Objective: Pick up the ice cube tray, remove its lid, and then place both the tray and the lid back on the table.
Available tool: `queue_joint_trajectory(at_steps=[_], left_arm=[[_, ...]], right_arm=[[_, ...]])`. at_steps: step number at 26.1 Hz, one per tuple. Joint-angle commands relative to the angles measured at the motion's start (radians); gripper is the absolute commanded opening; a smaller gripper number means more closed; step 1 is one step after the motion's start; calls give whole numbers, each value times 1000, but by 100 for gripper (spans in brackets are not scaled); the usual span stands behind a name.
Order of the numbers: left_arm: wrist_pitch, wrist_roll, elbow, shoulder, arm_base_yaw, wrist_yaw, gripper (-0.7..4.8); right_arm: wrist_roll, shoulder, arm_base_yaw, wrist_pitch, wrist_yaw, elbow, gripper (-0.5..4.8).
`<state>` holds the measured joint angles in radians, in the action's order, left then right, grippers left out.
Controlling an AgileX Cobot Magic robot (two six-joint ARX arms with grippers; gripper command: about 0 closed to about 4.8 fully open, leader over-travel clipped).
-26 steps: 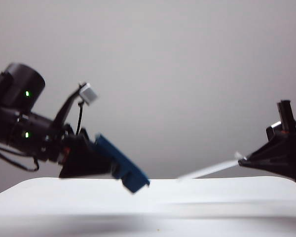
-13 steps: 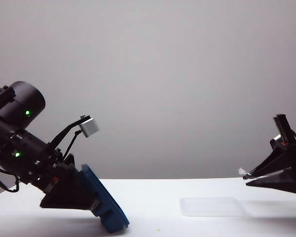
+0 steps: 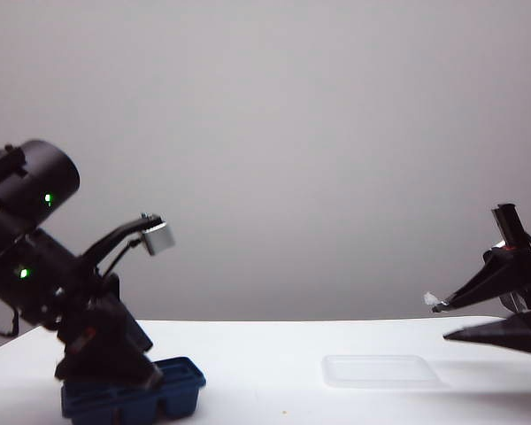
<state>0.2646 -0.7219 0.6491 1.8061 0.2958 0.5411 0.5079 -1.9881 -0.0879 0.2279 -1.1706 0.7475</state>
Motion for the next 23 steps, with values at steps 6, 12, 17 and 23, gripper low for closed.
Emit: queue_joint_trajectory(at_steps=[6,12,17,23], left_arm=[[-83,144,3,-301,4,-260,479],[-274,293,14,-750,4,-400,415],[-421,368,15,-1022,2,-613,307],[-490,462,-2,-1230,2,-653,258]], right_arm=[[-50,254,7,6,63,4,-10],[-261,671,8,-166,485,1,-10],[-469,960,50,-280,1049,-4,-9],[-483,1156,76,-264,1036,-43,-9]])
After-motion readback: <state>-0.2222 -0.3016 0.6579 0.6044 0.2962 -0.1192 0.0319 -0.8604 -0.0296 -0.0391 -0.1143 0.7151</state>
